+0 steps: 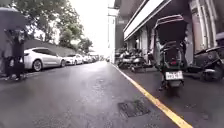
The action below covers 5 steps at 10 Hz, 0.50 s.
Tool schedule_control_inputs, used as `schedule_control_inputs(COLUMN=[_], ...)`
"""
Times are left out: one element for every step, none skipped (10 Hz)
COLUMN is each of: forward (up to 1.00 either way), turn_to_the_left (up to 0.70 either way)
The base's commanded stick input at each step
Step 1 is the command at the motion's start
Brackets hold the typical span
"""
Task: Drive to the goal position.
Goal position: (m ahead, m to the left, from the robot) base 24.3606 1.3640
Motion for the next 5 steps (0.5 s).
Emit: schedule_control_inputs(forward=[0.69,0.69,0.69,0.69,0.69], turn_to_the_left=[0.12,0.12,0.12,0.12,0.03])
